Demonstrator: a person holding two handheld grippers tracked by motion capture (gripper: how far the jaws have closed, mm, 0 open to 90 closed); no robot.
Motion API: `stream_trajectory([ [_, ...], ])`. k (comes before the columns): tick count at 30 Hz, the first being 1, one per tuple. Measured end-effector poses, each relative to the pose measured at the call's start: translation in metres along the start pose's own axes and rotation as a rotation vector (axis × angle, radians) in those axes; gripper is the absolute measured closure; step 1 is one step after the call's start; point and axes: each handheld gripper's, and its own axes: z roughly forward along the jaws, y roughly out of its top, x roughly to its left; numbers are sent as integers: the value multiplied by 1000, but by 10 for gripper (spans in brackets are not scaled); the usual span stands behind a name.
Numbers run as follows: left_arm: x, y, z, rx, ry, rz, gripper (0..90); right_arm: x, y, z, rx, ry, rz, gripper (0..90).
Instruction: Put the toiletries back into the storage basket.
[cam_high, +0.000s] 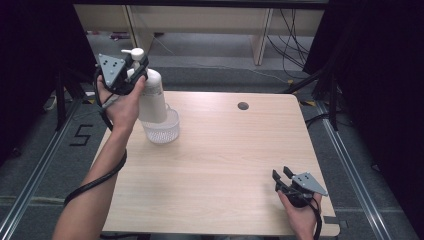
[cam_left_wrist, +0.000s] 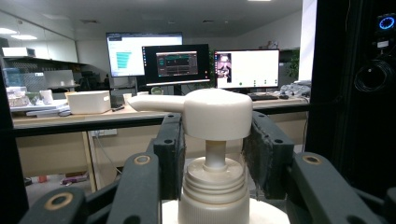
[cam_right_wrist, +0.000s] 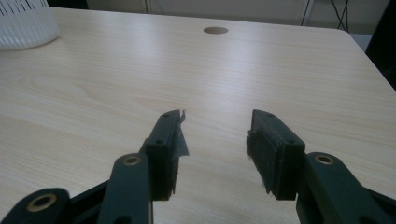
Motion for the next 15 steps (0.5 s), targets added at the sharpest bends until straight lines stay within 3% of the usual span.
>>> stream_trajectory([
  [4,0,-2,3,6,-1,0,594,-1,0,0,-4,-6,-14,543],
  [14,0,-6,8,23,1,1,594,0,0,0,3,6,6,543],
  [15,-1,-6,9,25,1,1,593,-1,0,0,-6,-5,-15,543],
])
